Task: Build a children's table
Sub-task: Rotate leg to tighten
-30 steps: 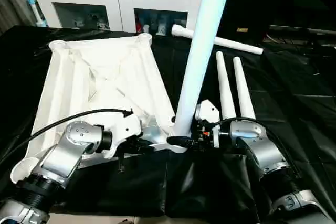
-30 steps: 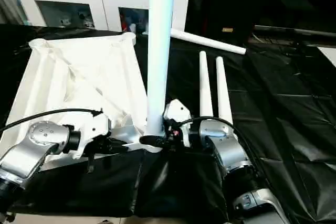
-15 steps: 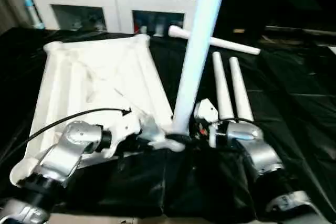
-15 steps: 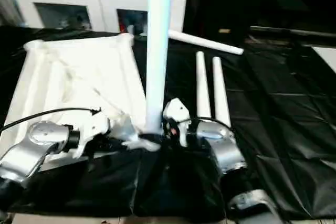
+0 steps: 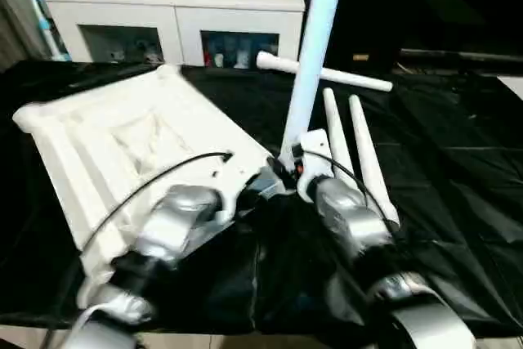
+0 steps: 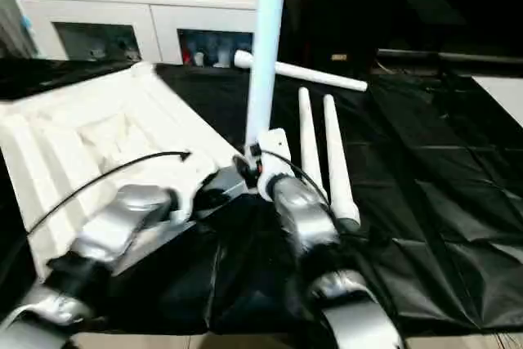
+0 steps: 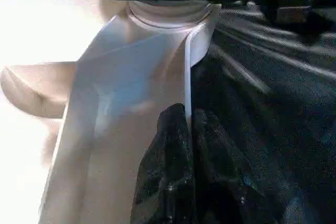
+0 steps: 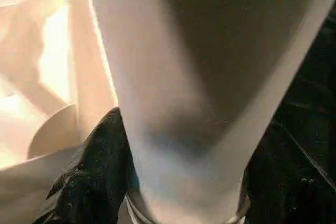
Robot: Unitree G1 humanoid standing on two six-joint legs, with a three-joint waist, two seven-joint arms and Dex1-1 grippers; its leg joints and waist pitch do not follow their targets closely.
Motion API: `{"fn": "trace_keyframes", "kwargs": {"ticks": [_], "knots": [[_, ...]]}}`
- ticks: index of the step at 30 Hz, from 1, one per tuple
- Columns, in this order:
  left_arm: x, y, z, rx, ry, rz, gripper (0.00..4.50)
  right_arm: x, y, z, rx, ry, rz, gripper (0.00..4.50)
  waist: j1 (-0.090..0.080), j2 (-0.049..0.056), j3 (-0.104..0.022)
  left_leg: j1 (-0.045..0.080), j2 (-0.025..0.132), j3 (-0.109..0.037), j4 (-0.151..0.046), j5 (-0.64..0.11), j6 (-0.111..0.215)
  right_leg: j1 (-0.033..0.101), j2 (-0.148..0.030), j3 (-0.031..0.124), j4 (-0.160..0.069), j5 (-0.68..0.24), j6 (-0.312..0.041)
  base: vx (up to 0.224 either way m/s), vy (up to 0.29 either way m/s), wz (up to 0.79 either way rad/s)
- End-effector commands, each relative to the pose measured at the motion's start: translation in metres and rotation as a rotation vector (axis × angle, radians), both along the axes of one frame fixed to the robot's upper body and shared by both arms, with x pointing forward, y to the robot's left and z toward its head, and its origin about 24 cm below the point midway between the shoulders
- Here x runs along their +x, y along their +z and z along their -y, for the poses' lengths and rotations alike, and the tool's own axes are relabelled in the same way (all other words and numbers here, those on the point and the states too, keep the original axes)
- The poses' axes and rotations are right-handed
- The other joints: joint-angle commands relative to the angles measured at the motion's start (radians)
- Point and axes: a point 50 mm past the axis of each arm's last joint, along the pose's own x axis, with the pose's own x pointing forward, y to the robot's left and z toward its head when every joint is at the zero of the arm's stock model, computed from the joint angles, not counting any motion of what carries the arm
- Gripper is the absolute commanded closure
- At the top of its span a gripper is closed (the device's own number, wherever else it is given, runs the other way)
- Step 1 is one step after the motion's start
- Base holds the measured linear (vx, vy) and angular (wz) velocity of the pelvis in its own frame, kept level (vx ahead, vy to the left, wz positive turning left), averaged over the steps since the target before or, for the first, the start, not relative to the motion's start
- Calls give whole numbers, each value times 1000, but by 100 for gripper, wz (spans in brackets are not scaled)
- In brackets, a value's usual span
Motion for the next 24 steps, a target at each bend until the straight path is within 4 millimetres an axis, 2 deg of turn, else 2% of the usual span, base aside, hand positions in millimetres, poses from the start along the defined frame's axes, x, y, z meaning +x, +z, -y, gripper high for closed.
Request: {"fn": "trace_keyframes", "kwargs": {"ticks": [1, 3, 4, 7, 11, 12, 13, 14, 18, 19, 20, 21, 22, 23, 24], "knots": [[4, -6, -6, 28, 106, 5, 450, -29, -39, -27, 44, 76, -221, 187, 2, 1, -24, -4, 40, -13, -90, -269, -11, 18, -56, 47, -104, -227, -143, 0, 0, 0], [4, -5, -8, 32, 110, 8, 450, -28, -39, -27, 38, 65, -222, 187, 1, 1, -24, -5, 40, -13, -93, -275, -13, 17, -54, 47, -104, -212, -143, 0, 0, 0], [5, -5, -9, 34, 110, 8, 450, -28, -39, -28, 33, 69, -220, 187, -1, -4, -23, -5, 40, -13, -95, -288, -14, 16, -54, 46, -106, -225, -142, 0, 0, 0], [5, -4, -12, 37, 106, 11, 450, -25, -37, -28, 20, 74, -207, 187, -3, -1, -21, -3, 41, -15, -99, -329, -23, 12, -56, 46, -112, -280, -133, 0, 0, 0], [3, -4, -13, 37, 86, 10, 450, -22, -30, -30, 49, 123, -159, 187, -7, 0, -22, -4, 42, -14, -102, -339, -25, 10, -57, 47, -117, -282, -131, 0, 0, 0], [3, -4, -13, 40, 77, 10, 450, -21, -28, -30, 55, 141, -141, 152, -6, 0, -22, -4, 42, -14, -102, -341, -24, 10, -58, 47, -118, -283, -131, 0, 0, 0], [2, -4, -14, 45, 59, 14, 450, -20, -24, -30, 67, 170, -115, 152, -8, 1, -22, -5, 43, -14, -102, -336, -22, 11, -59, 47, -117, -279, -133, 0, 0, 0], [0, -3, -16, 52, 34, 24, 450, -19, -20, -29, 75, 198, -85, 131, -9, 0, -23, -6, 43, -13, -102, -331, -17, 11, -57, 48, -117, -264, -134, 0, 0, 0], [-2, -1, -19, 60, -27, 50, 450, -16, -14, -26, 81, 237, -39, 97, -12, -1, -24, -13, 42, -11, -100, -270, 4, 18, -56, 47, -111, -190, -152, 0, 0, 0], [-4, -1, -21, 59, -51, 51, 450, -15, -11, -23, 97, 252, -28, 97, -12, -3, -26, -14, 42, -10, -98, -251, 11, 20, -58, 47, -111, -176, -155, 0, 0, 0], [-7, 0, -24, 54, -88, 47, 450, -14, -7, -18, 116, 260, -16, 71, -11, -3, -28, -14, 43, -10, -98, -226, 19, 24, -57, 47, -108, -147, -161, 0, 0, 0], [-10, 2, -25, 43, -132, 51, 450, -14, -4, -14, 130, 288, -3, 66, -12, -1, -30, -14, 44, -9, -96, -208, 23, 25, -57, 47, -105, -118, -167, 0, 0, 0], [-12, 3, -26, 37, -157, 54, 450, -14, -2, -12, 138, 305, 5, 66, -11, -2, -32, -15, 45, -8, -94, -175, 36, 27, -55, 46, -100, -61, -180, 0, 0, 0], [-18, 6, -32, 9, -232, 46, 450, -17, 4, -1, 133, 415, 40, 60, -8, -2, -35, -16, 46, -6, -88, -131, 51, 30, -53, 44, -92, 14, -193, 0, 0, 0], [-22, 9, -34, -5, -274, 46, 450, -20, 6, 5, 114, 476, 56, 37, -4, -1, -37, -16, 46, -5, -83, -100, 60, 32, -51, 43, -88, 64, -196, 0, 0, 0]]}}
